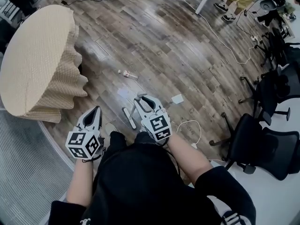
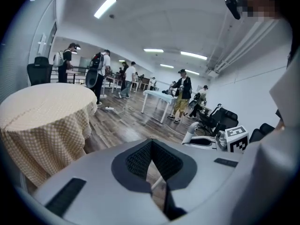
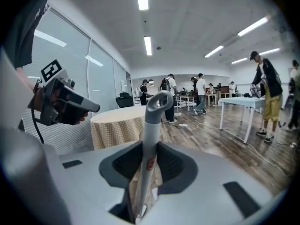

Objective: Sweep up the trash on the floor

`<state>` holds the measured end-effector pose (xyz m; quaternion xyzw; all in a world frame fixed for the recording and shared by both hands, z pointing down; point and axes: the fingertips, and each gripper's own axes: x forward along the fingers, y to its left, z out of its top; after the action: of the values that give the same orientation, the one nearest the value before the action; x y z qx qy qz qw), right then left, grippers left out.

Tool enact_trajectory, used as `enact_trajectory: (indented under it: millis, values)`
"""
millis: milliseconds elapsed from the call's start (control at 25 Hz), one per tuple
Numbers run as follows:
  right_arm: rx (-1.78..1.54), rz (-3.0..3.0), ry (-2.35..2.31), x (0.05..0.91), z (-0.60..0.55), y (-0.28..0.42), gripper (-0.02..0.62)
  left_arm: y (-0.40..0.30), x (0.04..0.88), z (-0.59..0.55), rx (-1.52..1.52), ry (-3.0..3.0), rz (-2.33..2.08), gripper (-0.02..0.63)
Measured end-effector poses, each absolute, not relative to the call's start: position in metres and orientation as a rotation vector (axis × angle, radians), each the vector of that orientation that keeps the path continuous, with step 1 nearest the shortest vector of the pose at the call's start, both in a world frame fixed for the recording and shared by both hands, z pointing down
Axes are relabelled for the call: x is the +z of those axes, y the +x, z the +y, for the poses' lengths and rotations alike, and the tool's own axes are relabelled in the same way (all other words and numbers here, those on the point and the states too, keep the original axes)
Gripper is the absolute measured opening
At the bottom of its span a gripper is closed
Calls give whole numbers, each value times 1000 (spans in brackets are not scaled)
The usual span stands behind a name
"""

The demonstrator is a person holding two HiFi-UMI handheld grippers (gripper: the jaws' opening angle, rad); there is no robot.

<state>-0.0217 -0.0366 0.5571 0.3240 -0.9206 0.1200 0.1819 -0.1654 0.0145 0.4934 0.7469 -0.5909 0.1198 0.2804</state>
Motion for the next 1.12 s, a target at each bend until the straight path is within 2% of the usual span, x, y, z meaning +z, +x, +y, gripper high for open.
enact_trajectory:
  millis: [200, 1120]
  values:
    - [253, -2544, 969, 561, -51, 7, 112, -153, 492, 11, 342, 2024, -1565, -5]
    - [280, -2388, 1311, 552, -116, 155, 115, -108, 500, 20, 398, 2043, -1550, -5]
